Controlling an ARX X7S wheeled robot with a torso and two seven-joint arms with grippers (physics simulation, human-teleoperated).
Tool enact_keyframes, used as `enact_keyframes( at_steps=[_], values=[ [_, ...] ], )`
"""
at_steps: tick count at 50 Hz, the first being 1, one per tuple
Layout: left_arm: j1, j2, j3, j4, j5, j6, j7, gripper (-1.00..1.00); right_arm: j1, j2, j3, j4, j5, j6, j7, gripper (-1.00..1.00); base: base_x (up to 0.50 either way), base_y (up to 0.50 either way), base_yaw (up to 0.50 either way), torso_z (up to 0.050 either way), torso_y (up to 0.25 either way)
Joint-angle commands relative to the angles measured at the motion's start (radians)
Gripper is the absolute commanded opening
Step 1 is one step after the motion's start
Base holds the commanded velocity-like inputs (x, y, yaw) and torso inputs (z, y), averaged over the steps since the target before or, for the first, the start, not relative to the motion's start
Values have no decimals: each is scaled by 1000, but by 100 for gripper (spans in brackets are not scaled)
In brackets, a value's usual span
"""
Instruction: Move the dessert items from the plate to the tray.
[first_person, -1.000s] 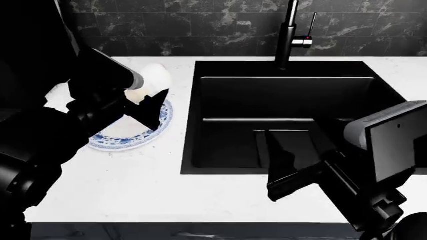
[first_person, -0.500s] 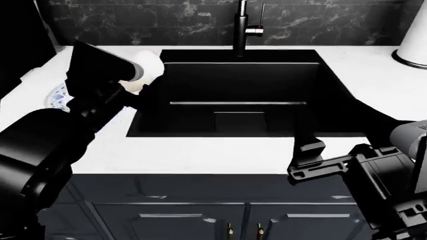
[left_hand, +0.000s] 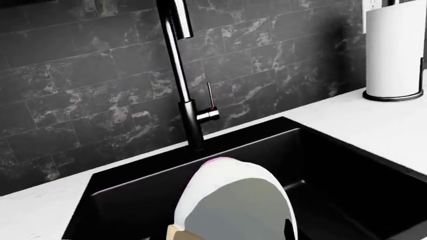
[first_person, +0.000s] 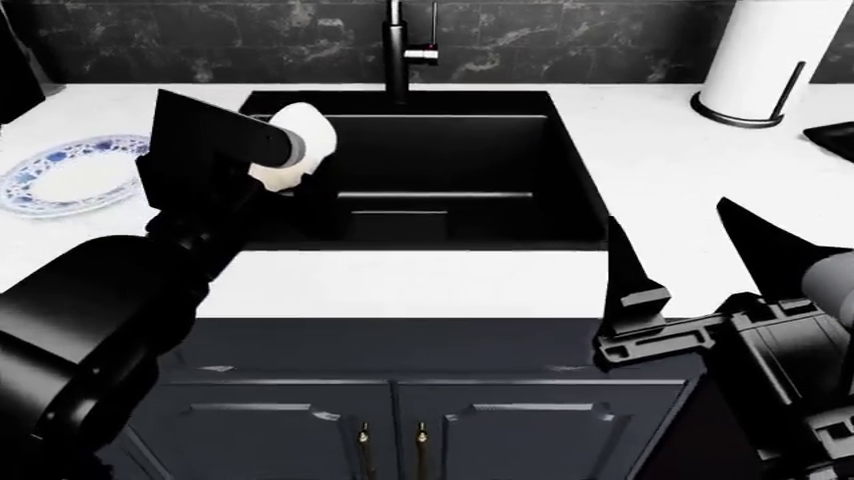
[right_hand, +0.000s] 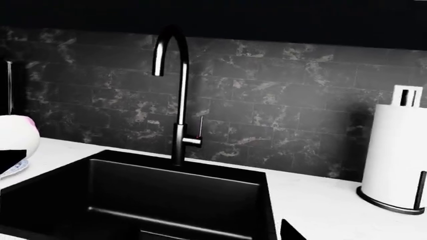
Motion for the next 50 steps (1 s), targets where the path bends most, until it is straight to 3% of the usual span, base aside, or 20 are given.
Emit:
enact_keyframes(
  at_steps=[1,22,35,50],
  values=[
    [-7,13,3,33,-21,-34,-36,-100,45,18,-10,33,13,-6,-19,100,-90,-500,0,50,41],
    [25,46,-28,129,-73,-72,-77,-100,27,28,5,55,-14,-40,-39,100,-91,-500,0,50,41],
    [41,35,-31,121,-82,-57,-65,-100,80,17,-54,84,-28,-32,-43,100,-92,-500,0,50,41],
    [41,27,-27,139,-94,-70,-69,-100,93,54,-216,47,-439,-112,7,100,-84,-500,0,50,41]
  ],
)
